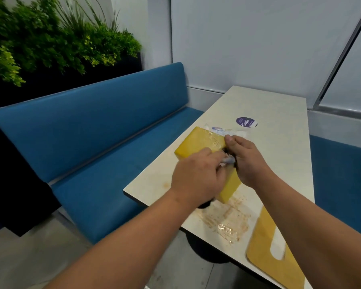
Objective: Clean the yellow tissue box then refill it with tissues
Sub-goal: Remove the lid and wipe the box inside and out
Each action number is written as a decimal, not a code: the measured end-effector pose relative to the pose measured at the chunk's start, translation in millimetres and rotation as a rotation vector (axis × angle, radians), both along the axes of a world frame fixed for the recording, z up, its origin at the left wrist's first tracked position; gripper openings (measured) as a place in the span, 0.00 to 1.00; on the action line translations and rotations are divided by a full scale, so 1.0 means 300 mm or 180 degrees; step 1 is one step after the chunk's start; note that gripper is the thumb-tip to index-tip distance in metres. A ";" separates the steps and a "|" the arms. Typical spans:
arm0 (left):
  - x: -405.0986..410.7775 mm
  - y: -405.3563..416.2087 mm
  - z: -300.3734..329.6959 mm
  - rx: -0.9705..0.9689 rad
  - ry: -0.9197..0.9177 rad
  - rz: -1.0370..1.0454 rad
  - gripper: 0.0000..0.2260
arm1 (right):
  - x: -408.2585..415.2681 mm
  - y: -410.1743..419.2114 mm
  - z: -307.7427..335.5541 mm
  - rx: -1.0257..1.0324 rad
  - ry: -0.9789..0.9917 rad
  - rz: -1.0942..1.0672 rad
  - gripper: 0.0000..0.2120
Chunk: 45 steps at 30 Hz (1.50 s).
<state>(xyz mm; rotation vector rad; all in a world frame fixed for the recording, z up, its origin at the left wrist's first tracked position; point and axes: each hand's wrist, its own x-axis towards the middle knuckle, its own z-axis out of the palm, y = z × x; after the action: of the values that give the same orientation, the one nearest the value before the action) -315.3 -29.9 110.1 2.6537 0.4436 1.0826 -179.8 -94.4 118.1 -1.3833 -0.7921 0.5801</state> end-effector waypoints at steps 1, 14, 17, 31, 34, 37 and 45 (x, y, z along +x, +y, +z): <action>-0.012 0.030 0.003 -0.0207 0.0007 0.0117 0.14 | 0.005 -0.001 -0.001 0.0012 -0.0058 -0.0040 0.26; 0.026 0.174 0.033 -0.0811 0.0496 0.0729 0.10 | -0.041 -0.008 0.005 -0.0259 -0.0258 -0.0050 0.23; 0.039 0.158 0.050 -0.0739 0.0511 0.0693 0.10 | -0.039 -0.004 0.000 -0.0259 -0.0288 -0.0080 0.22; 0.068 0.059 0.050 -0.0920 0.0089 0.0232 0.09 | -0.025 0.000 -0.011 -0.0123 -0.0361 -0.0082 0.21; 0.062 0.121 0.026 -0.1025 0.0042 0.0540 0.08 | -0.028 -0.002 -0.004 -0.0204 -0.0479 -0.0110 0.18; 0.037 0.187 0.008 -0.1110 0.0167 0.0844 0.09 | -0.034 -0.002 0.001 -0.0340 -0.0636 -0.0156 0.19; 0.061 0.088 0.021 -0.1126 -0.0282 0.0339 0.08 | -0.025 0.000 -0.006 -0.0186 -0.0674 -0.0156 0.17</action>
<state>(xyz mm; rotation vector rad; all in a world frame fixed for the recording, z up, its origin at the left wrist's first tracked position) -297.2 -3.6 116.3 2.2870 0.6944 1.0365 -187.2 -94.3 116.2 -1.5309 -0.9138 0.4258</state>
